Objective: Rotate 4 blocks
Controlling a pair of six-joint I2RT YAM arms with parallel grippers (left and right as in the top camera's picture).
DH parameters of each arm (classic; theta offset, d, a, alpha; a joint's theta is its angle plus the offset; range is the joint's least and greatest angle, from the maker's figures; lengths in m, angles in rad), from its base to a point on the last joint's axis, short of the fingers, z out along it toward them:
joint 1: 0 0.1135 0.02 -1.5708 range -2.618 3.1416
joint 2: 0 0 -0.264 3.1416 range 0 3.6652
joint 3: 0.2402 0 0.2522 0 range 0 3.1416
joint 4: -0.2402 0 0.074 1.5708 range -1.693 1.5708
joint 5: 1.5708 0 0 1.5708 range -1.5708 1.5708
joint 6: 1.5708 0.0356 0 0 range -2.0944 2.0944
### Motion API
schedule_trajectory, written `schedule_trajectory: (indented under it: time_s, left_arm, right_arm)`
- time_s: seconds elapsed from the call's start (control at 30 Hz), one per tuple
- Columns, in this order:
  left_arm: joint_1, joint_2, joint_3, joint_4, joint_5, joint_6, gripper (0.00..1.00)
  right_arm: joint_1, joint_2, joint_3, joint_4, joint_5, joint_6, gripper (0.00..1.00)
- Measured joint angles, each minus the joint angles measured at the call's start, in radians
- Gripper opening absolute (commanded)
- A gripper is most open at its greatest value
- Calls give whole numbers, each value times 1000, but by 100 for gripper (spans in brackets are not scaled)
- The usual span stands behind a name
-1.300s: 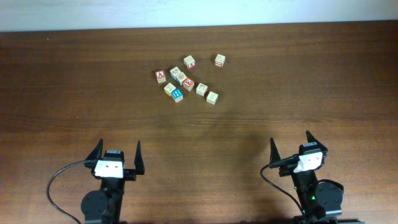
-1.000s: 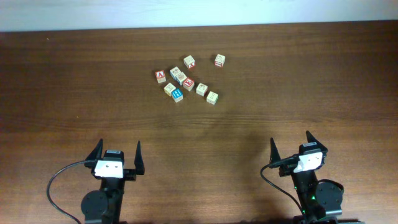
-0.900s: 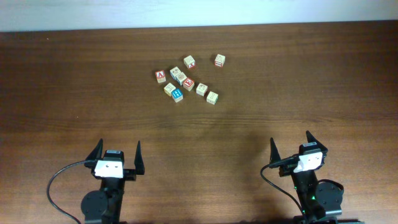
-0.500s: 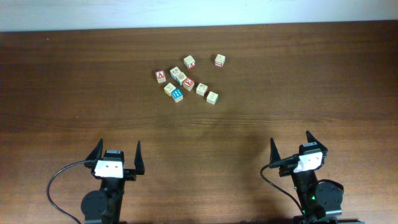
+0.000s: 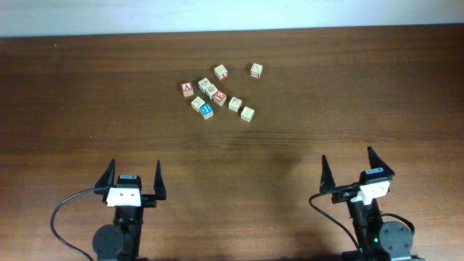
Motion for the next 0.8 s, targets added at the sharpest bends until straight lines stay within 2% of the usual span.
schedule_trajectory:
  time_s: [0.13,0.2,0.23,0.27,0.3,0.4,0.47,0.5,0.53,0.57,0.6,0.63,0.67,0.7,0.73,0.8]
  left_arm:
    - [0,124,128,2,-11,0,99]
    - [0,261,249,2,2,3,99]
    - [0,321,311,-42,20,4,99]
    - [0,422,404,-87,41,7,99]
    - [0,491,469,-122,55,7,99]
    - [-2,765,771,-361,128,7,99]
    - [-2,933,968,-505,155,7,99]
    - [-2,1013,1081,-639,167,7,99]
    - [-3,1118,1217,-713,174,7,99]
    - [-3,1167,1275,-781,175,8,99]
    - [-4,1284,1450,-940,195,7,99]
    - [-4,1353,1539,-1003,208,8,99]
    - [-4,1456,1666,-1092,223,8,99]
    - [-5,1510,1722,-1134,230,8,99]
    - [-5,1574,1785,-1170,234,8,99]
    - [-5,1656,1815,-1156,239,7,99]
  right_arm:
    - [0,49,123,-7,-1,0,99]
    - [0,162,255,-72,-23,0,99]
    - [-1,214,330,-148,-48,-1,99]
    - [-1,330,483,-261,-86,0,98]
    - [-1,393,561,-293,-98,0,99]
    - [-1,617,807,-487,-159,0,98]
    - [-1,798,952,-579,-240,0,98]
    - [-1,956,1089,-685,-339,0,98]
    - [-1,1014,1132,-684,-373,0,99]
    - [-1,1118,1231,-786,-418,1,98]
    - [5,1240,1348,-817,-456,0,98]
    - [13,1308,1415,-879,-468,-2,98]
    - [80,1527,1661,-999,-485,-43,99]
    - [108,1600,1726,-1010,-486,-57,98]
    - [173,1758,1906,-1122,-463,-88,99]
    - [257,1984,2123,-1215,-406,-161,98]
